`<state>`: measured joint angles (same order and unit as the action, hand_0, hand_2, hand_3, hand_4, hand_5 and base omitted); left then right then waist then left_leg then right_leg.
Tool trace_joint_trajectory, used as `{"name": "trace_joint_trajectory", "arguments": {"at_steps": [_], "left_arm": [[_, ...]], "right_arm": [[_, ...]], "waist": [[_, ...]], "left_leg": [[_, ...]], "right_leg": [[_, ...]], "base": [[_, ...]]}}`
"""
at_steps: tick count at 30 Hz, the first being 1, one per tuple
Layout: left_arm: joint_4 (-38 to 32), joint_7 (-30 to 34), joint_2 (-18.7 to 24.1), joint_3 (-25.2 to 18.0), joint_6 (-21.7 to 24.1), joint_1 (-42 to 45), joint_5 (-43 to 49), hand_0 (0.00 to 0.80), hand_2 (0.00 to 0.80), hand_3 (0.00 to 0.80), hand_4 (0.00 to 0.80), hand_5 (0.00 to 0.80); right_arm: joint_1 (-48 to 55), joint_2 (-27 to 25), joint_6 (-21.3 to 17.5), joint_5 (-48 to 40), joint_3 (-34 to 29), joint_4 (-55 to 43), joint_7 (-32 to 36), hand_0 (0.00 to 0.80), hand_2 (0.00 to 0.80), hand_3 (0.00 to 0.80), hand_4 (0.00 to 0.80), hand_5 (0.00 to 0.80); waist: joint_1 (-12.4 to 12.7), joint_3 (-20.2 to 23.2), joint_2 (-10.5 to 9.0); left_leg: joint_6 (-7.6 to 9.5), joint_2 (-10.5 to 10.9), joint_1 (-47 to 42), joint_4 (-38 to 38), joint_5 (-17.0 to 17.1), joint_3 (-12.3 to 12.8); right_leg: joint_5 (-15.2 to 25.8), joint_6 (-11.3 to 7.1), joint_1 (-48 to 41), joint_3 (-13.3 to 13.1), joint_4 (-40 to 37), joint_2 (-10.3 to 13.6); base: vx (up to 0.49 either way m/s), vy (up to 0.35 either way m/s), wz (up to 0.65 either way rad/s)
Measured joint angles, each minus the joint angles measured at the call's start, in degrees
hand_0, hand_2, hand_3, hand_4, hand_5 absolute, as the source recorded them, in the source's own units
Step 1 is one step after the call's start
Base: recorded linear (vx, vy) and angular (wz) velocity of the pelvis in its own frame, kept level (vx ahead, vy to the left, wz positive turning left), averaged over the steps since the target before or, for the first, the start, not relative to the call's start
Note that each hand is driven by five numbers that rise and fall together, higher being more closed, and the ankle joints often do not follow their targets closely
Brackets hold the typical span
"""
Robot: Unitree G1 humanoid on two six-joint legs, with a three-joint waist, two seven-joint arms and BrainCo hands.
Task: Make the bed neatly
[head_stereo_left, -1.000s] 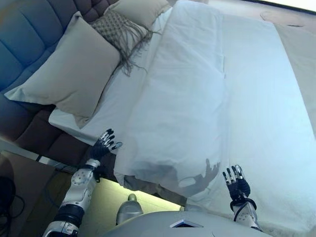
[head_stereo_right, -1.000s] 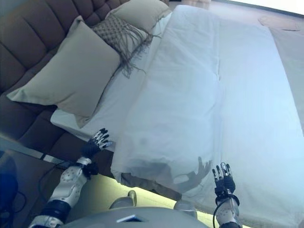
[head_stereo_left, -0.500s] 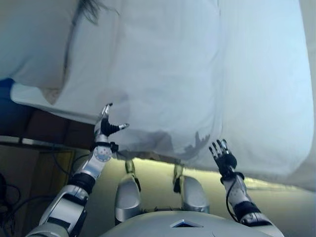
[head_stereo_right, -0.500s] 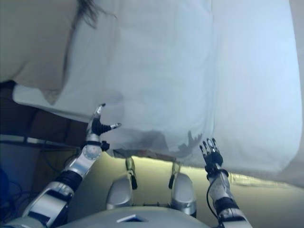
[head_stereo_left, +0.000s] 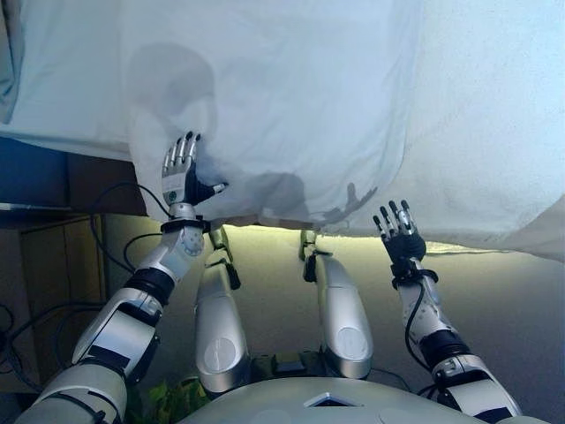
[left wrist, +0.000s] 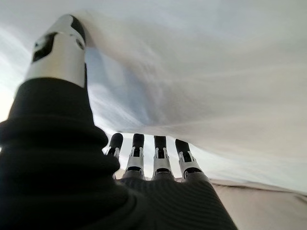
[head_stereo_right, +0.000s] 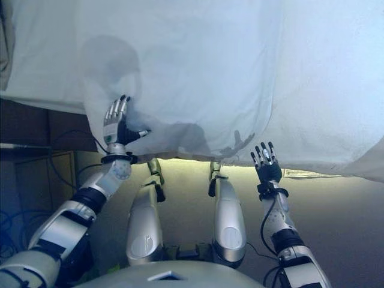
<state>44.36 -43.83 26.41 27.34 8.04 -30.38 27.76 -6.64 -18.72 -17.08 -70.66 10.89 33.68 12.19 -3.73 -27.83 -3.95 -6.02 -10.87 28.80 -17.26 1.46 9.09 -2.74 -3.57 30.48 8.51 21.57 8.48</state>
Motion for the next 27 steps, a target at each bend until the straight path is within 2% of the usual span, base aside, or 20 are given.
{"name": "trace_joint_trajectory", "arguments": {"at_steps": [8,17,20,21,22,23,27], "left_arm": [[1.6,-3.0,1.9,2.5,-7.4,-5.1,7.7,0.000,0.000,0.000,0.000,0.000],[7.2,-2.6,2.4,5.3,-12.6,-12.7,7.4,0.000,0.000,0.000,0.000,0.000],[8.6,-1.9,3.3,5.3,-13.5,-13.9,6.2,0.000,0.000,0.000,0.000,0.000],[8.8,-1.4,3.6,5.4,-13.6,-14.1,5.9,0.044,0.044,0.044,0.044,0.044],[8.9,-1.1,3.7,5.5,-13.6,-14.4,5.0,0.483,0.483,0.483,0.483,0.483],[9.2,-1.0,3.8,5.9,-13.6,-14.6,4.4,0.800,0.800,0.800,0.800,0.800],[9.9,-1.1,4.1,6.2,-13.4,-16.9,1.1,0.800,0.800,0.800,0.800,0.800]], "right_arm": [[-1.1,0.4,-0.4,-1.0,2.3,-1.6,-0.3,0.000,0.000,0.000,0.000,0.000],[-3.5,0.6,-1.3,-1.0,3.5,-3.6,-1.5,0.000,0.000,0.000,0.000,0.000],[-5.2,0.6,-1.5,-1.0,4.2,-4.7,-1.8,0.000,0.000,0.000,0.000,0.000],[-5.3,0.6,-1.7,-1.0,4.3,-5.0,-1.9,0.000,0.000,0.000,0.000,0.000],[-5.3,0.6,-1.7,-1.0,4.3,-5.2,-2.0,0.000,0.000,0.000,0.000,0.000],[-5.3,0.6,-1.8,-1.0,4.3,-5.3,-2.1,0.000,0.000,0.000,0.000,0.000],[-5.5,0.4,-2.1,-0.9,4.4,-6.1,-2.2,0.000,0.000,0.000,0.000,0.000]], "waist": [[-0.1,-0.5,-2.29],[-0.5,-0.8,-3.74],[-1.7,-0.9,-4.24],[-1.8,-0.9,-4.26],[-1.8,-0.9,-4.26],[-1.8,-0.9,-4.26],[-2.3,-0.9,-4.29]], "left_leg": [[0.11,-0.5,4.0,-1.5,0.1,0.0],[0.14,-0.5,6.2,-1.6,0.1,0.3],[0.15,-0.5,7.0,-1.5,0.1,0.3],[0.15,-0.5,7.2,-1.4,0.1,0.4],[0.12,-0.5,7.3,-1.3,0.1,0.4],[0.06,-0.5,7.4,-1.3,0.1,0.4],[0.00,-0.5,8.5,-1.3,0.0,0.5]], "right_leg": [[0.7,0.05,3.7,0.0,0.1,-0.2],[1.2,0.27,5.9,-0.1,-0.1,-0.2],[1.4,0.25,6.9,-0.3,-0.3,-0.2],[1.4,0.31,7.2,-0.4,-0.3,-0.3],[1.5,0.37,7.5,-0.4,-0.3,-0.3],[1.5,0.43,7.8,-0.4,-0.3,-0.3],[1.6,0.44,9.1,-0.6,-0.2,-0.3]], "base": [[0.012,-0.007,-0.04],[-0.042,0.029,-0.03],[-0.040,0.038,-0.04],[-0.041,0.033,-0.07],[-0.048,0.035,-0.10],[-0.051,0.035,-0.09],[-0.045,0.030,-0.04]]}}
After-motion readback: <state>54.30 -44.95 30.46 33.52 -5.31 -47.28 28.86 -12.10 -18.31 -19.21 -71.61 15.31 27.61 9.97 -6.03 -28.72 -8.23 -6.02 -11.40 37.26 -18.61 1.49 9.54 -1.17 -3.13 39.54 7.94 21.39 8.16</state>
